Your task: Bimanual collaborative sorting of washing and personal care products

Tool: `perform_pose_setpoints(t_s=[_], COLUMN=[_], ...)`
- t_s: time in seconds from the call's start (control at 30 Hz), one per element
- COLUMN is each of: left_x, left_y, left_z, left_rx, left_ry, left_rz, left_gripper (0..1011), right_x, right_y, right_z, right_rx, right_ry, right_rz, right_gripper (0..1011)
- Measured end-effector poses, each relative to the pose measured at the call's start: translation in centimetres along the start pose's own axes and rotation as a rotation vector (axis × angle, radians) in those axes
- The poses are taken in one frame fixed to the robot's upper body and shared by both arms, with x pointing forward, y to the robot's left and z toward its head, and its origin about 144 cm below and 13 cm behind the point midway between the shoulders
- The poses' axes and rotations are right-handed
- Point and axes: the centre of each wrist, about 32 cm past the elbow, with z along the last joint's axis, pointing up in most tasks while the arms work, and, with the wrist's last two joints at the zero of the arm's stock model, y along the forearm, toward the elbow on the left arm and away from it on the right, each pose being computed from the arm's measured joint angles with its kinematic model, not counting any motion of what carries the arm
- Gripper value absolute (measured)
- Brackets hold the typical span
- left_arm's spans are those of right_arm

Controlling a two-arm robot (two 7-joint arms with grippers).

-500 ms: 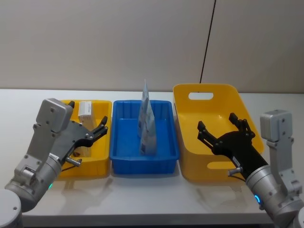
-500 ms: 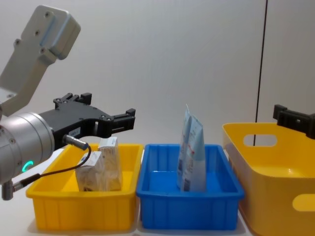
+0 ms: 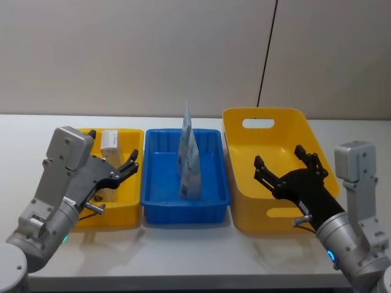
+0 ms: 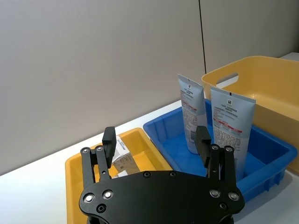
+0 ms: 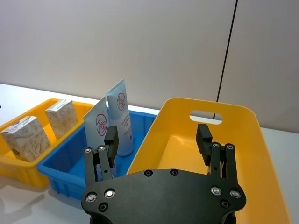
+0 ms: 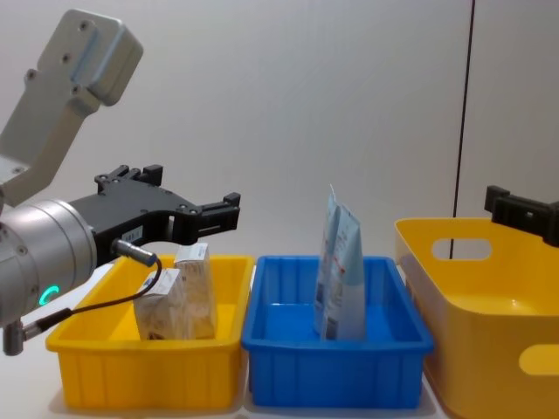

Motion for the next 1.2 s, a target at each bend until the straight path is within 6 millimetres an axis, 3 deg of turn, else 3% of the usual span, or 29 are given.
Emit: perform_pose_setpoints(t_s=[1.2], left_x=[0.00], left_y=[0.00], left_z=[0.00], left_rx=[0.000], left_ry=[0.000], left_rz=[0.000], left_gripper=[1001], right_x=[0.00], right_y=[0.00], right_z=[0.00], right_rx=[0.000], right_ry=[0.000], right_rz=[0.000], right_gripper=[1002])
